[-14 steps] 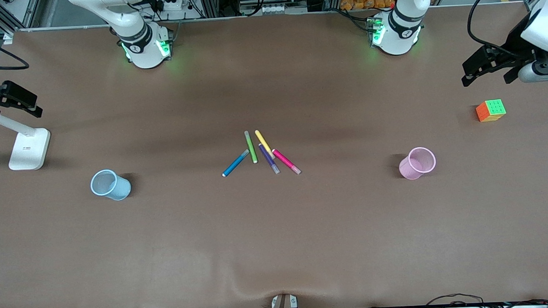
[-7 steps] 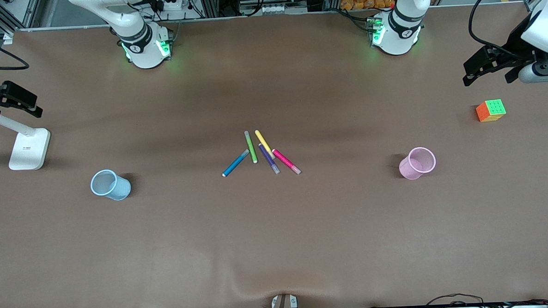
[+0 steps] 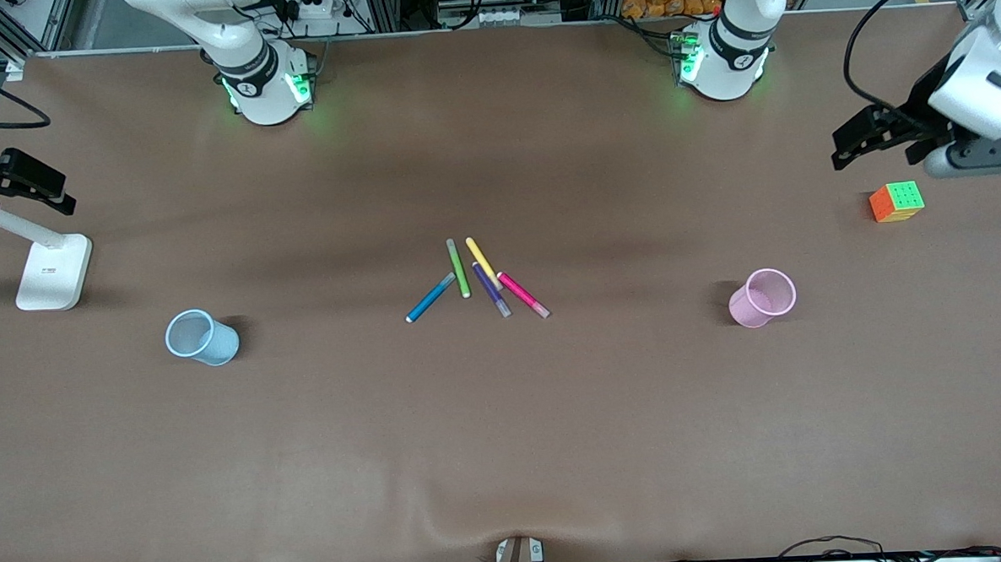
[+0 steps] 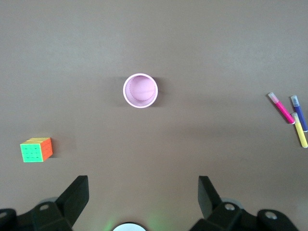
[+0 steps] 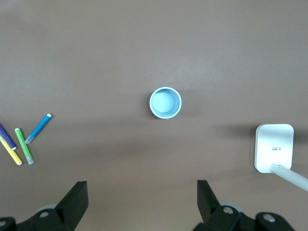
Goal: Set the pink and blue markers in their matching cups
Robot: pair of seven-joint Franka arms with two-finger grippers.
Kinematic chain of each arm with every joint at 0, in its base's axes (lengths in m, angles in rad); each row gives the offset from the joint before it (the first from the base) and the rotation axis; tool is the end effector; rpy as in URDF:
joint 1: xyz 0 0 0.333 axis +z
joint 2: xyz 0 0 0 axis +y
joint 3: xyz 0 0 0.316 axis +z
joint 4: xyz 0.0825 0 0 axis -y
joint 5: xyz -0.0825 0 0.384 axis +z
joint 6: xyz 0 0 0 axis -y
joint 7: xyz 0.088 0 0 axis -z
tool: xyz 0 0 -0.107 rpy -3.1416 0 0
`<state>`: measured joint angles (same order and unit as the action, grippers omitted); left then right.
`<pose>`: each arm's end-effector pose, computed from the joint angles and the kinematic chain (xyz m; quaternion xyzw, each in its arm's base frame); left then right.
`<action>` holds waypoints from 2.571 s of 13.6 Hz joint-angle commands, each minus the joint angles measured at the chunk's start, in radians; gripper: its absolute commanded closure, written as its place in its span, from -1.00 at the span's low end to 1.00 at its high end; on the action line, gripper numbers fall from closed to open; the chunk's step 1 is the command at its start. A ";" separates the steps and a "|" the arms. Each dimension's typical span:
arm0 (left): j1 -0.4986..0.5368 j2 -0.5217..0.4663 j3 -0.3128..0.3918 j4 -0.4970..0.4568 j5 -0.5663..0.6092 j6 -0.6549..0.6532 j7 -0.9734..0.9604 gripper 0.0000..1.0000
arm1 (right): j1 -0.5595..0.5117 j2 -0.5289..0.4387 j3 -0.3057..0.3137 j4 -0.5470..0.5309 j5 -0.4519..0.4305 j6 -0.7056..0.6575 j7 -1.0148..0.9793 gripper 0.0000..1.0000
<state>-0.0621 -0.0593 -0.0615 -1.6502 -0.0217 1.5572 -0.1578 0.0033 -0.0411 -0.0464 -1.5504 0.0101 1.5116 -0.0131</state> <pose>0.5291 -0.0691 0.6181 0.9997 0.0172 -0.0180 0.0066 0.5354 -0.0225 0.6513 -0.9999 0.0147 -0.0013 0.0060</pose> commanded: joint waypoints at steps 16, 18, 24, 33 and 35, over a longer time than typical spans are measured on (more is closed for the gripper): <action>-0.168 0.372 -0.190 0.069 -0.001 0.207 -0.724 -1.00 | -0.014 0.014 0.005 0.023 0.025 -0.016 -0.007 -1.00; -0.192 0.407 -0.190 0.087 -0.001 0.233 -0.776 -1.00 | -0.014 0.014 0.005 0.023 0.025 -0.016 -0.007 -1.00; -0.245 0.489 -0.190 0.087 0.003 0.328 -0.887 -1.00 | -0.016 0.015 0.003 0.023 0.025 -0.016 -0.007 -1.00; -0.340 0.599 -0.187 0.089 0.069 0.455 -1.062 -1.00 | -0.014 0.015 0.003 0.021 0.025 -0.016 -0.007 -1.00; -0.347 0.613 -0.184 0.089 0.069 0.474 -1.075 -1.00 | -0.016 0.015 0.003 0.019 0.027 -0.016 -0.007 -1.00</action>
<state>-0.3928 0.5323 -0.2534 -1.5894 0.0221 2.0189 -1.2009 0.0031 -0.0374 -0.0487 -1.5504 0.0181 1.5091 -0.0131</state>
